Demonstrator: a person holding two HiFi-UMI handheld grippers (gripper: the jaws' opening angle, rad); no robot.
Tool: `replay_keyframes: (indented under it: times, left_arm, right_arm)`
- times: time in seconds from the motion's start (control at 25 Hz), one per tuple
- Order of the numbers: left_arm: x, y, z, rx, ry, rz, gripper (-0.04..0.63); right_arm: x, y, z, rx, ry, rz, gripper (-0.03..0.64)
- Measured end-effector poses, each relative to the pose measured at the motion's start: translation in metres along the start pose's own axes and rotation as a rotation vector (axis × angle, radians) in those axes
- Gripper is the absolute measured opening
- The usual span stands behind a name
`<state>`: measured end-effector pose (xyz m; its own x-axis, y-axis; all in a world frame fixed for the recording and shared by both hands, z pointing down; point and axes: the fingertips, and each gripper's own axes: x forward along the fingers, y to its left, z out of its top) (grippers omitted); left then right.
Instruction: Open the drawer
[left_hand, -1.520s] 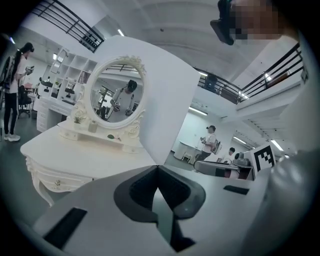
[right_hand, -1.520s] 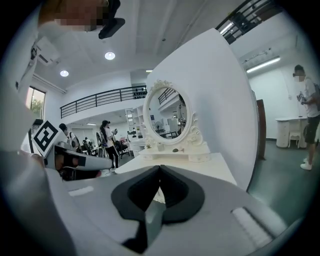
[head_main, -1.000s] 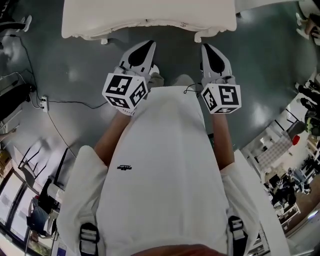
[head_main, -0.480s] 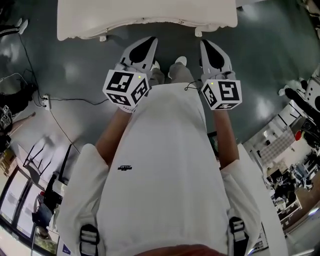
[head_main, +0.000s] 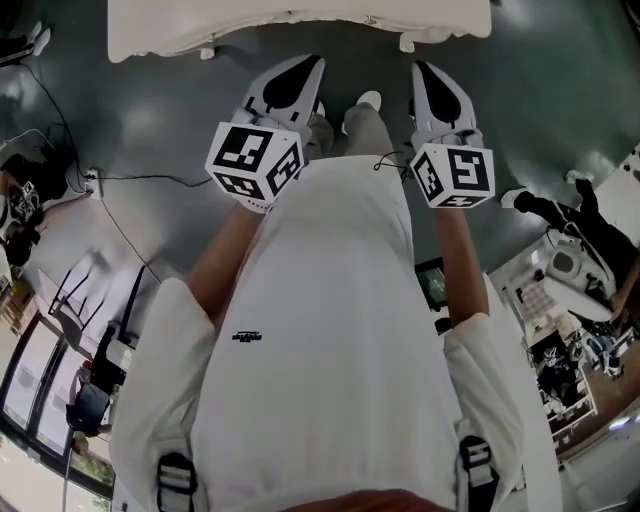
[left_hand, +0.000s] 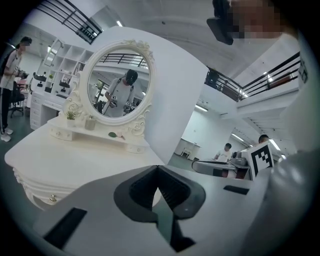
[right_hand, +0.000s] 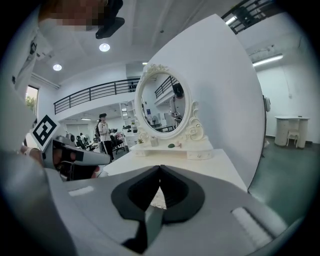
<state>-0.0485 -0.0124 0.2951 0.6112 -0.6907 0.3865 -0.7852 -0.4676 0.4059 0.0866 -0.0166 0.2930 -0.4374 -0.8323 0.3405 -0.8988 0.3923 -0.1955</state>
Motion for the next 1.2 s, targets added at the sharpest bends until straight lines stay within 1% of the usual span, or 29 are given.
replay_keyframes:
  times: [0.24,0.84,1.2]
  left_arm:
    - [0.005,0.004,-0.007,-0.005,0.016,0.004,0.009]
    - [0.011,0.021,-0.03,-0.013,0.064,0.029,0.009]
    - [0.019,0.027,-0.045,-0.018,0.076,0.05,0.009]
  right_arm:
    - [0.011,-0.001,-0.011,0.013,0.012,-0.001,0.017]
    - [0.04,0.0,-0.046,0.051,0.069,0.013,0.086]
    - [0.062,-0.018,-0.073,0.104,0.089,-0.021,0.115]
